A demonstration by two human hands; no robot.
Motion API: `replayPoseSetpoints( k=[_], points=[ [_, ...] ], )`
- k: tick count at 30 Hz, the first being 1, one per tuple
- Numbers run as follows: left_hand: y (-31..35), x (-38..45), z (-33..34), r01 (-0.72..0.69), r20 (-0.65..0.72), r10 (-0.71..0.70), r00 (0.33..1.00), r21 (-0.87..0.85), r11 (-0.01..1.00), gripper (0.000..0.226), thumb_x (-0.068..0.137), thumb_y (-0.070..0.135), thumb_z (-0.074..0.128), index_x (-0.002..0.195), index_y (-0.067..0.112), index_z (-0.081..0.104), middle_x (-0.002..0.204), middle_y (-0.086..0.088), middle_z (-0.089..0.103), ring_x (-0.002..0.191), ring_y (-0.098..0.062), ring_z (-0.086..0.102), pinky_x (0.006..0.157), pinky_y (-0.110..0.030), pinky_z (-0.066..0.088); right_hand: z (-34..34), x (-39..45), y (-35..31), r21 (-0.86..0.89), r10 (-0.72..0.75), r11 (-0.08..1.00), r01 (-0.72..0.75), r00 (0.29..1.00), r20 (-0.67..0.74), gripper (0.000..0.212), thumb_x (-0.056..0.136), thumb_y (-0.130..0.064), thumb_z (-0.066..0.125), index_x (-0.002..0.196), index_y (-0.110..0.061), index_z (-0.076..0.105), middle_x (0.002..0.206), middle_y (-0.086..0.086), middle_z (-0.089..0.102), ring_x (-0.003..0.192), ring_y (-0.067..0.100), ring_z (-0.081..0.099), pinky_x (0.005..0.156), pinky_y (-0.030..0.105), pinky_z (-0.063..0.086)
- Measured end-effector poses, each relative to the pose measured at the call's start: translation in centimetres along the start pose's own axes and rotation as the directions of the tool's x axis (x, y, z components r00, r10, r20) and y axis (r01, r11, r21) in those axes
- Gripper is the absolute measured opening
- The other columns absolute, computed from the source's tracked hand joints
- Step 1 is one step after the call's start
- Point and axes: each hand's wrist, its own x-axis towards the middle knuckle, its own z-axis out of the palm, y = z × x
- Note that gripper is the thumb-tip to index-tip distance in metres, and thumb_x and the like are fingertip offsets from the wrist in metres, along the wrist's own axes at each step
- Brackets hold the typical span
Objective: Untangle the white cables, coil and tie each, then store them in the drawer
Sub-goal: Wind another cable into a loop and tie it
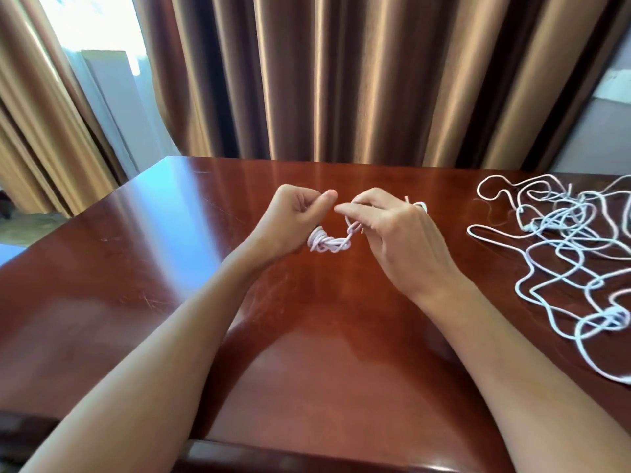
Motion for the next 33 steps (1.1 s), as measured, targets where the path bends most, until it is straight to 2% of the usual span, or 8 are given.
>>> replayPoseSetpoints(
  k=[3,6,11,13,17,21,30,33],
  points=[
    [0.0,-0.1,0.3,-0.001,-0.019,0.001,1.0,0.025,1.0,0.057,0.104,0.025,0.052,0.052,0.016,0.031,0.044,0.005,0.028,0.042,-0.012,0.028,0.04,-0.023,0.02,0.5,0.1,0.0,0.092,0.077,0.993,-0.073,0.996,-0.039,0.032,0.09,0.005,0.062,0.114,-0.012,0.075,0.1,0.001,0.071,0.081,0.015,0.07,0.074,0.026,0.057],
    [0.0,0.0,0.8,-0.049,-0.28,0.066,0.958,0.069,0.996,0.06,0.105,0.025,0.05,0.05,0.006,0.033,0.044,0.0,0.031,0.044,-0.01,0.034,0.044,-0.026,0.025,0.6,0.4,-0.7,0.253,0.274,0.933,-0.256,0.961,-0.037,0.025,0.088,0.0,0.061,0.1,-0.013,0.078,0.09,-0.001,0.075,0.073,0.0,0.064,0.07,0.004,0.044],
    [-0.7,0.6,0.4,-0.016,-0.592,-0.038,0.805,-0.086,0.996,0.062,0.104,0.028,0.046,0.05,-0.002,0.038,0.041,-0.015,0.042,0.041,-0.031,0.047,0.045,-0.037,0.032,1.0,0.3,-1.2,0.189,0.46,0.858,-0.478,0.878,0.132,0.025,0.086,-0.013,0.056,0.071,-0.012,0.075,0.045,-0.006,0.054,0.047,0.01,0.05,0.047,0.022,0.035],
    [-1.0,0.7,0.4,-0.003,-0.633,-0.067,0.772,-0.109,0.994,0.062,0.103,0.031,0.044,0.051,0.001,0.035,0.041,-0.011,0.04,0.04,-0.029,0.043,0.046,-0.042,0.035,1.3,0.1,-1.5,0.141,0.43,0.87,-0.473,0.867,0.252,0.025,0.085,-0.014,0.052,0.071,-0.007,0.072,0.049,0.004,0.054,0.049,0.018,0.047,0.048,0.033,0.039],
    [-1.0,0.7,0.5,0.0,-0.67,-0.086,0.737,-0.127,0.992,0.062,0.102,0.034,0.044,0.051,0.001,0.036,0.041,-0.007,0.037,0.039,-0.034,0.04,0.046,-0.045,0.037,1.1,-0.1,-3.2,0.383,0.265,0.796,-0.468,0.839,0.475,0.031,0.085,-0.004,0.048,0.073,-0.012,0.075,0.056,0.006,0.066,0.052,0.014,0.062,0.054,0.027,0.049],
    [-0.6,0.5,0.4,-0.014,-0.701,-0.036,0.713,-0.066,0.998,0.061,0.104,0.024,0.046,0.05,-0.003,0.038,0.041,-0.002,0.036,0.041,-0.01,0.032,0.048,-0.03,0.03,0.8,-0.2,-3.5,0.507,0.16,0.747,-0.429,0.857,0.49,0.033,0.078,-0.015,0.041,0.064,-0.008,0.07,0.048,-0.001,0.061,0.049,0.024,0.062,0.055,0.036,0.053],
    [-1.3,0.4,-0.7,0.027,-0.716,-0.03,0.697,-0.016,1.0,0.058,0.101,0.022,0.053,0.053,-0.002,0.031,0.048,-0.002,0.024,0.048,-0.009,0.02,0.049,-0.029,0.021,-1.2,0.2,-3.7,0.681,-0.075,0.62,-0.389,0.835,0.545,0.029,0.071,-0.003,0.043,0.067,0.004,0.071,0.061,0.019,0.063,0.054,0.004,0.055,0.053,0.02,0.043],
    [-1.7,0.3,-0.2,0.027,-0.626,0.057,0.777,0.123,0.992,0.056,0.099,0.022,0.053,0.051,0.003,0.033,0.043,-0.008,0.032,0.045,-0.017,0.027,0.049,-0.038,0.027,-1.0,0.1,-3.7,0.67,-0.076,0.688,-0.279,0.89,0.449,0.028,0.074,-0.003,0.045,0.067,-0.003,0.072,0.064,0.014,0.063,0.057,0.006,0.053,0.059,0.015,0.04]
  ],
)
